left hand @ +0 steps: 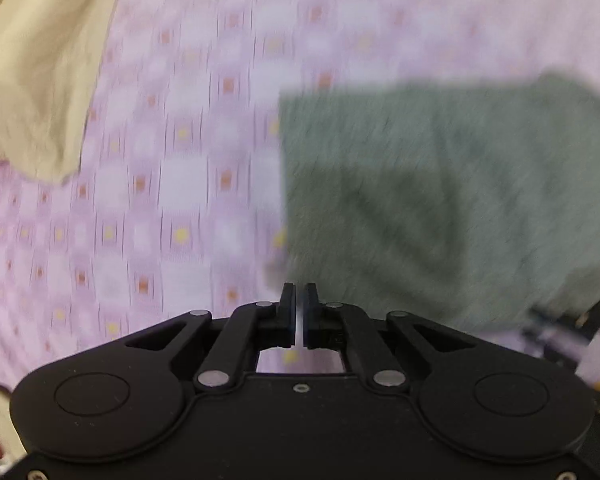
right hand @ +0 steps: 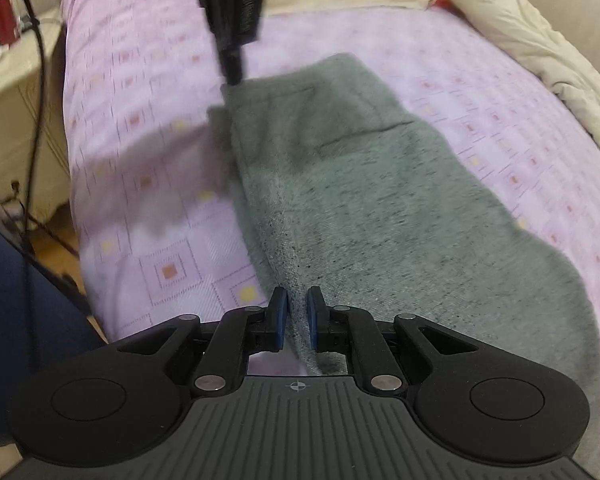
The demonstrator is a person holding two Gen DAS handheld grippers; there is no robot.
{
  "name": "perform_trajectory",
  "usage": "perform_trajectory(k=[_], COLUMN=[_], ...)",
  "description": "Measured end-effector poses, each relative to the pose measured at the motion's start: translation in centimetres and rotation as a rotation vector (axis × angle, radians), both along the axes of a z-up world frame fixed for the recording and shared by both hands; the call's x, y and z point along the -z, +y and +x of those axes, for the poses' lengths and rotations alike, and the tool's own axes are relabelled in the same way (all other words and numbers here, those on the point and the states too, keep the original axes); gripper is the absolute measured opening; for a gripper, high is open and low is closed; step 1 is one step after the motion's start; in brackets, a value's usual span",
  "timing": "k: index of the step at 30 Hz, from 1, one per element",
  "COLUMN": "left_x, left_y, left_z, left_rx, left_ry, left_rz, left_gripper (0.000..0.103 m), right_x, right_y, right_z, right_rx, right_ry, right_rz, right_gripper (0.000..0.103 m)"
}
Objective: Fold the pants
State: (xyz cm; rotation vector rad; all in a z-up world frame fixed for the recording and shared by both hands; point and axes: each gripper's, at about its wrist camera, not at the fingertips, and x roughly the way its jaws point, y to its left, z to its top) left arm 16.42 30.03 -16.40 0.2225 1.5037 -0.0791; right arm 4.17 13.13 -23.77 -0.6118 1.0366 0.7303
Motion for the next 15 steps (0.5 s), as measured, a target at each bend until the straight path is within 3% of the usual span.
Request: perform_trajectory(k=[3,6,9,11,15], left_x=[-0.8,-3.3,-4.2,-3.6,-0.8], left_y=[0.7,0.5,-0.8,-2.1,-4.2], left_z=[-0.6,-0.5,0.5,1.3,1.5], left_rx=[-0.047,-0.076,-0.073,-0.057,-0.013], left_ry=[-0.019,-0.121,-0.188,-0.187,-0.157], left_rz=[-0.008,-0.038,-0.08,-0.095,-0.065], left_gripper=[0.005,0.006,0.007,0.017,0.017], right_x=[-1.5,-3.5,-4.4,-3.8,-1.1], right_y=[-0.1,-1.4,-3.0,-4.1,-5.2], right_z=[0.0,0.4,1.7,2.8,3.6], right_rx=[0.007,0.046,0.166,0.284,0.419], right_ry=[-0.008,-0.019,-0.045,-0.043,-0.007], right_rz=[0.025,0.09,0.147,0.148,0.054], right_gripper=[0.014,0.014,0.014,0.014,0.014])
